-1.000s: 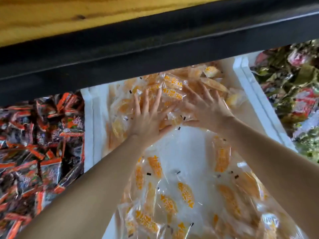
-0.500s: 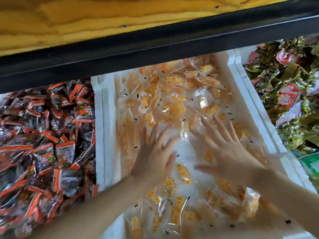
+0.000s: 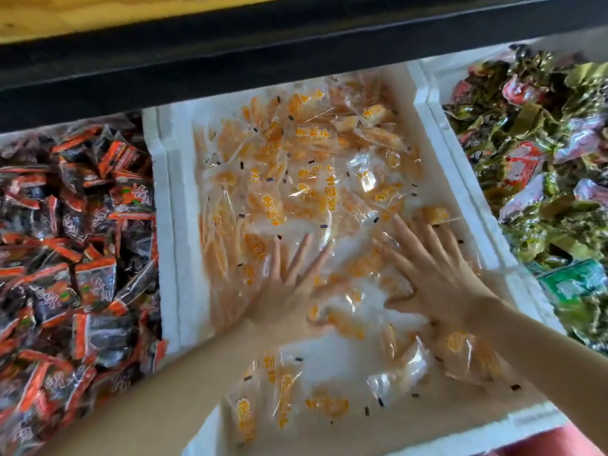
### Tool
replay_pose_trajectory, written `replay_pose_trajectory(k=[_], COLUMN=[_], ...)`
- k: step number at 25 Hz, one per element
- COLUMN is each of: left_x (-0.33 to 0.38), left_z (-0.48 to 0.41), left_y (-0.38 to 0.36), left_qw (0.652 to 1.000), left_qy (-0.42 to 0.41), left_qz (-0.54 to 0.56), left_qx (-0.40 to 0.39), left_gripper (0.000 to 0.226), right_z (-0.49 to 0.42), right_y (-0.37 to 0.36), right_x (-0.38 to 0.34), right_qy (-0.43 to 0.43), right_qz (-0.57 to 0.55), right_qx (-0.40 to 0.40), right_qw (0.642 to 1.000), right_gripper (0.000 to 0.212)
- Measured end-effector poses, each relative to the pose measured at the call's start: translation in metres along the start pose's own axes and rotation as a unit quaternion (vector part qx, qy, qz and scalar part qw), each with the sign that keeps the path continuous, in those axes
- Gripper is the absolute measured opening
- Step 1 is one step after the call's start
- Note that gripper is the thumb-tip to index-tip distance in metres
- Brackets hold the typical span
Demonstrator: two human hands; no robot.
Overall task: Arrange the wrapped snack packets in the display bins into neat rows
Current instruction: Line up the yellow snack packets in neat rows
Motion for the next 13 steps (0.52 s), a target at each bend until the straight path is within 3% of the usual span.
replay_pose_trajectory(k=[2,5,9,13], left_x=[-0.019,-0.054,-0.084,-0.101], left_z=[-0.025,-0.064,-0.089,-0.107], left_y=[0.015,0.023,0.015,0.017], left_qw=[0.995,0.993,0.99,0.984], left_qy=[0.008,0.044,0.097,0.123], left_qz=[-0.084,-0.086,-0.106,-0.123], left_qx=[0.051,0.07,0.015,-0.028], left_gripper=[0.078,0.076,0.076,0.074], right_z=[-0.029,-0.063,-0.108,-0.138], right_y=[0.015,0.018,0.036,0.043], right_x=[0.012,0.02,0.041,0.063], right_qy=[-0.017,-0.038,-0.034,-0.053], right_qz=[0.009,-0.005,0.022,0.028], right_qx=[0.063,0.088,0.111,0.088], right_qw=[0.998,0.995,0.993,0.994], right_gripper=[0.114,0.107,0.08,0.089])
Point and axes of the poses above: each hand's wrist, its own z-axis away from the middle knuckle, its own y-axis out of the back of the hand, x = y × z, the point moved 10 cm from there along -z, towards the middle knuckle, and after that the axes turned 7 degrees about y, right-handed, at the moved point
